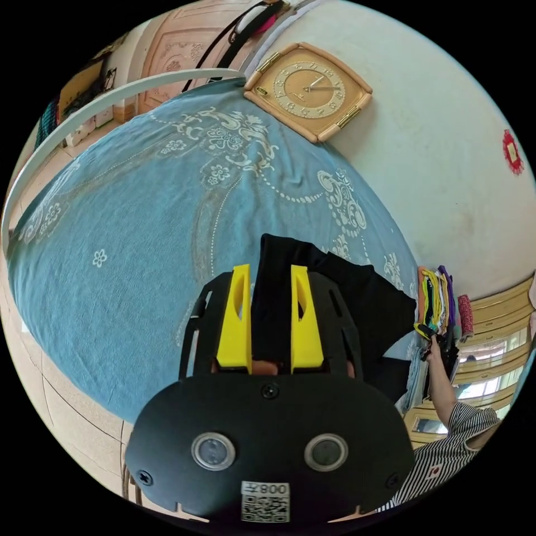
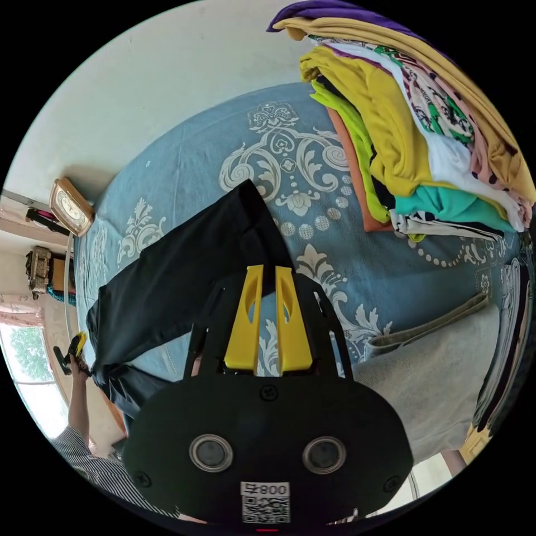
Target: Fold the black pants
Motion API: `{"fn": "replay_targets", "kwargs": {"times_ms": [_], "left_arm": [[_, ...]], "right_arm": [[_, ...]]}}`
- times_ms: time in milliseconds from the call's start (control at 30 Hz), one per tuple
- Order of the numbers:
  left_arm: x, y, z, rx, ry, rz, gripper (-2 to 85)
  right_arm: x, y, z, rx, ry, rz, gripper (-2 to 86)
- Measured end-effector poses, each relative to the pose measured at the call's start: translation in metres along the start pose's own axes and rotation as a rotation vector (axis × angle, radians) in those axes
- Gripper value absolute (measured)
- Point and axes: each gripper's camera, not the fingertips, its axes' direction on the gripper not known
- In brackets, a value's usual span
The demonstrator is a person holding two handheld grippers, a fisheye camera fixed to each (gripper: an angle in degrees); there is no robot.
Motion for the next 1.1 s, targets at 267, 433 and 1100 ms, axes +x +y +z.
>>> {"fn": "replay_targets", "kwargs": {"times_ms": [267, 433, 1100], "left_arm": [[0.045, -0.045, 0.030, -0.110, -0.195, 0.111, 4.8], [0.074, -0.071, -0.004, 0.016, -0.127, 0.149, 2.7], [0.189, -0.151, 0.049, -0.034, -0.036, 0.407, 8.4]], "right_arm": [[-0.016, -0.019, -0.008, -0.020, 0.041, -0.051, 1.5], [-0.015, -0.023, -0.026, -0.007, 0.013, -0.055, 0.5], [-0.041, -0.059, -0.061, 0.059, 0.020, -0.123, 3.5]]}}
